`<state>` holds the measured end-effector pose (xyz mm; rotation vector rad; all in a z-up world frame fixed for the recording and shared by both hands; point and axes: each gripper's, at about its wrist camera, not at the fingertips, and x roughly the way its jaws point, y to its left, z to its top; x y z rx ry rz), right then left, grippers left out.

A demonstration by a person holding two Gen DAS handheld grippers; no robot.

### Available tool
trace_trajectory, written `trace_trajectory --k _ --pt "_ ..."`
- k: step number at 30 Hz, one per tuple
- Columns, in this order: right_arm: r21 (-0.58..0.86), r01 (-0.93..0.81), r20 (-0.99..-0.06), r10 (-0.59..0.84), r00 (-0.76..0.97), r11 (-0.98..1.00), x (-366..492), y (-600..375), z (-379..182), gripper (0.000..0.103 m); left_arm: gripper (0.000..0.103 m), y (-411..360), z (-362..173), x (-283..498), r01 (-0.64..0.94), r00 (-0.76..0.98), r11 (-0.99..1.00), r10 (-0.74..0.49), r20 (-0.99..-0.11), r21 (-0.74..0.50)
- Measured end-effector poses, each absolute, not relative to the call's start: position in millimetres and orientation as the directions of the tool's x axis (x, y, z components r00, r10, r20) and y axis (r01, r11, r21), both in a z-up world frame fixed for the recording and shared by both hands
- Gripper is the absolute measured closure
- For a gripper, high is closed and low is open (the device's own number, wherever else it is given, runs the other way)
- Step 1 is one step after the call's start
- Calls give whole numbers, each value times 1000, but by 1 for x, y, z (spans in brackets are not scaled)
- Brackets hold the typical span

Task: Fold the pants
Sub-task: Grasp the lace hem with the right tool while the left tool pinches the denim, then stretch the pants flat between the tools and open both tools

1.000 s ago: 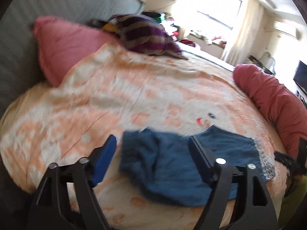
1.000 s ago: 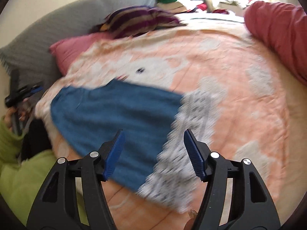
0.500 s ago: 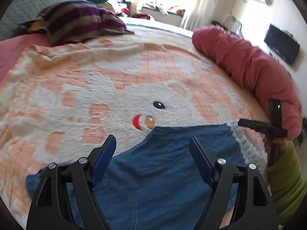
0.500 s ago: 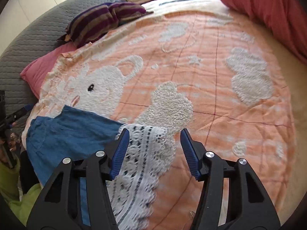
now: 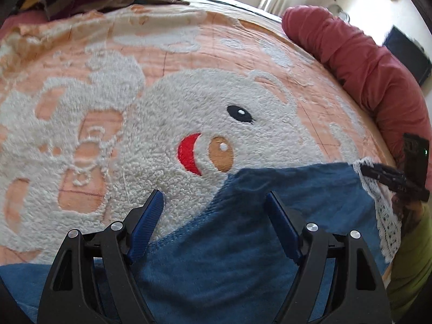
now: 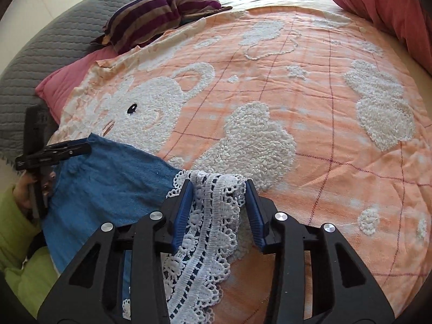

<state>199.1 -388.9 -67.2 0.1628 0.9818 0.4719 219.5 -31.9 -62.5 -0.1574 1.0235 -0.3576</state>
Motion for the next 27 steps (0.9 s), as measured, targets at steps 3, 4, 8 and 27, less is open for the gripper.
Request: trace_trajectory --k 3,4,8,27 --pt "319 -340 -758 453 469 885 196 -382 -63 82 27 -30 -63 219 212 480 923 -384 -789 -320" --pt "307 -348 -760 448 470 886 195 -379 -63 84 33 -31 -63 218 213 479 924 -382 -790 -317" --pt "293 -373 -762 450 466 880 194 -373 -60 92 91 -41 -61 216 242 458 905 -424 -781 -350" --pt "148 -389 -791 345 505 909 234 -358 -60 94 96 -56 -54 224 231 532 952 -296 -793 -200"
